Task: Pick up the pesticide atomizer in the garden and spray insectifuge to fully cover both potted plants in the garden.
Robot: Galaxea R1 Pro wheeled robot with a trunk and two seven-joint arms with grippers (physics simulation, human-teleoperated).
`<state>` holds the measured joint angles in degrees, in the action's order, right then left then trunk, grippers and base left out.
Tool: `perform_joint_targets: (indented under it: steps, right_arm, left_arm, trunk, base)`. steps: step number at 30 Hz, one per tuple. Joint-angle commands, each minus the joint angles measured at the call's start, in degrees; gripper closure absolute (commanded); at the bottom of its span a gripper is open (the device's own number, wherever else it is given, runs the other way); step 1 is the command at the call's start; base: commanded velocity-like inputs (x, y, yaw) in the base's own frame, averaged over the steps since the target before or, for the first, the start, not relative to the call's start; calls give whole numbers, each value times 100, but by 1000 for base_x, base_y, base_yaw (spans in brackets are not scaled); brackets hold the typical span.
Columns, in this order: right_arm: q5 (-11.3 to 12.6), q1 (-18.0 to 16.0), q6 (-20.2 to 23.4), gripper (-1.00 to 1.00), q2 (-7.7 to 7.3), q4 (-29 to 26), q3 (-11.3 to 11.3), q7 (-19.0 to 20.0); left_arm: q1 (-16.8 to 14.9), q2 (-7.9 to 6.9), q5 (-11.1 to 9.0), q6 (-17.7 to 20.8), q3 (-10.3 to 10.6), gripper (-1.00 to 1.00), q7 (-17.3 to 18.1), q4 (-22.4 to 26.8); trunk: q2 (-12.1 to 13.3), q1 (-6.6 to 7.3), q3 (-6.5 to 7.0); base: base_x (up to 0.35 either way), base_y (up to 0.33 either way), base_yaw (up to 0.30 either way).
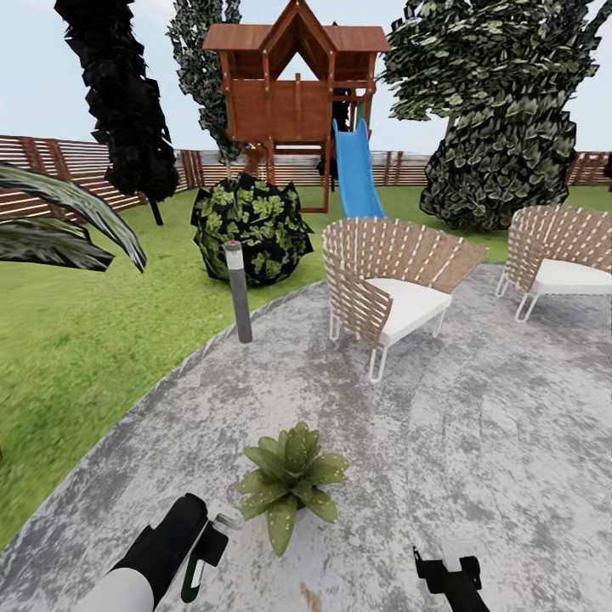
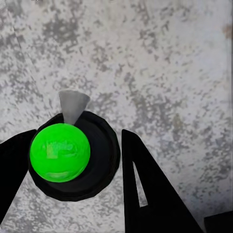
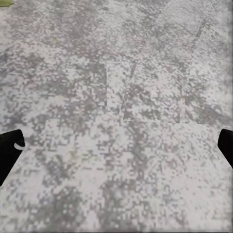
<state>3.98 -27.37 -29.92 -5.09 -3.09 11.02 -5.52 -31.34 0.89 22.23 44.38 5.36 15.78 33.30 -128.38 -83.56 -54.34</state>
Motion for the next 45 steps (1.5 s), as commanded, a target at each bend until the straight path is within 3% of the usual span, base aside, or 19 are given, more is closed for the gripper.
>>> perform_joint_targets:
  steps: [1, 25, 33, 34, 35, 36, 37, 38, 39, 42, 45]
  right_arm:
    - [41, -4, -14, -100, 6, 3, 56, -19]
    - [41, -4, -14, -100, 8, 5, 49, -19]
    - [35, -4, -14, -100, 2, 9, 49, -19]
    - [34, -5, -14, -100, -4, 10, 49, -19]
    - [33, -3, -14, -100, -7, 10, 49, -19]
    - [33, -3, -14, -100, -8, 10, 49, -19]
    - [32, -3, -13, -100, -9, 11, 49, -14]
    - [32, -4, -10, -100, -9, 11, 49, -15]
    - [32, -1, -9, -100, -9, 11, 49, -17]
    - [32, -4, -6, -100, -9, 11, 49, -13]
    - [32, -4, -7, -100, -9, 8, 49, -18]
  left_arm:
    - [-3, -3, 60, 18, -6, 100, 48, 10]
    - [-3, 2, 54, 16, -1, 100, 48, 18]
    - [-79, -45, 79, -8, 62, 100, 151, 18]
    - [-84, -56, 84, -8, 144, 100, 240, 18]
    - [-85, -72, 91, -8, 401, 100, 430, 18]
    - [-88, -81, 96, -8, 506, 100, 501, 18]
    - [-90, -191, 104, -17, 764, 100, 616, 23]
    - [-84, -260, 104, -52, 886, 100, 644, 20]
    - [-37, -406, 116, -390, 1010, 100, 661, -28]
    - [-59, -591, 106, -584, 1019, 100, 761, -17]
    - [-93, -590, 114, -561, 1029, 100, 937, 22]
  trunk:
    - [-2, 1, -5]
    - [-2, 1, 62]
    - [-2, 1, 88]
    - [-2, 1, 88]
    - [-2, 1, 88]
    - [-2, 1, 88]
    - [-2, 1, 88]
    - [-2, 1, 88]
    - [-2, 1, 88]
    - [-2, 1, 88]
    - [-2, 1, 88]
  base:
    - [0, 0, -9]
    - [101, 246, -150]
    - [41, 49, -138]
    - [1, 1, -6]
    - [0, 0, -2]
    - [0, 0, -1]
    - [0, 0, 0]
    - [0, 0, 0]
    - [0, 0, 0]
    - [0, 0, 0]
    - [0, 0, 0]
